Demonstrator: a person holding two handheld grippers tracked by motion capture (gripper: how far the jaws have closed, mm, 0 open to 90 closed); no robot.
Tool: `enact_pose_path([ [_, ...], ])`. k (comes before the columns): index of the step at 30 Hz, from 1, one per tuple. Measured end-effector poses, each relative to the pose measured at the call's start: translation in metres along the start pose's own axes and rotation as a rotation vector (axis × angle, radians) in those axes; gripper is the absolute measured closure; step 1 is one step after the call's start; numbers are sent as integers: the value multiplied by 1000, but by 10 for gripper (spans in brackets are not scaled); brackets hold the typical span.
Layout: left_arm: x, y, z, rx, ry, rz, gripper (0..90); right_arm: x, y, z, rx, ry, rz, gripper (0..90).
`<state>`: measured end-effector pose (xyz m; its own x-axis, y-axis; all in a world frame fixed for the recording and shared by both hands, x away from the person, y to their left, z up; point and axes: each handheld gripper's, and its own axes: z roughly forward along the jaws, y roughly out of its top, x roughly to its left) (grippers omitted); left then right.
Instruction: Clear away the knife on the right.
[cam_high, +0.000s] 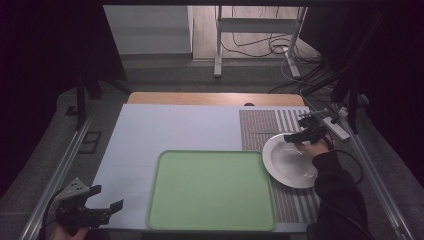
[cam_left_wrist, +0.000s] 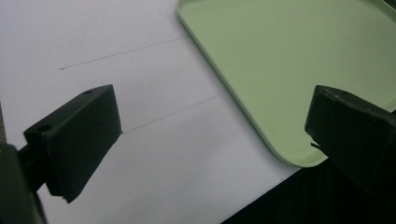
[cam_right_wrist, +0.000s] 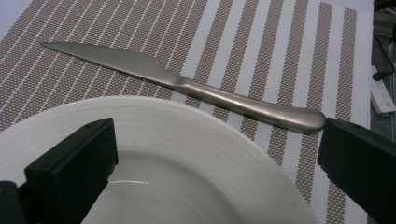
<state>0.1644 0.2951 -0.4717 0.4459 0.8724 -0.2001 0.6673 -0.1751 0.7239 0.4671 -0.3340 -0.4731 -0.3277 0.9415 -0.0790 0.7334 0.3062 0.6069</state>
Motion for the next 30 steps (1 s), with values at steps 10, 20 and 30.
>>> enact_pose_path([
  [10,0,0,0,0,0,1,34,-19,13,4,-8,-44,25,336],
  [20,0,0,0,1,1,4,34,-37,19,24,53,2,2,900],
  [30,-1,0,0,1,2,6,34,-42,23,49,78,-81,-62,900],
])
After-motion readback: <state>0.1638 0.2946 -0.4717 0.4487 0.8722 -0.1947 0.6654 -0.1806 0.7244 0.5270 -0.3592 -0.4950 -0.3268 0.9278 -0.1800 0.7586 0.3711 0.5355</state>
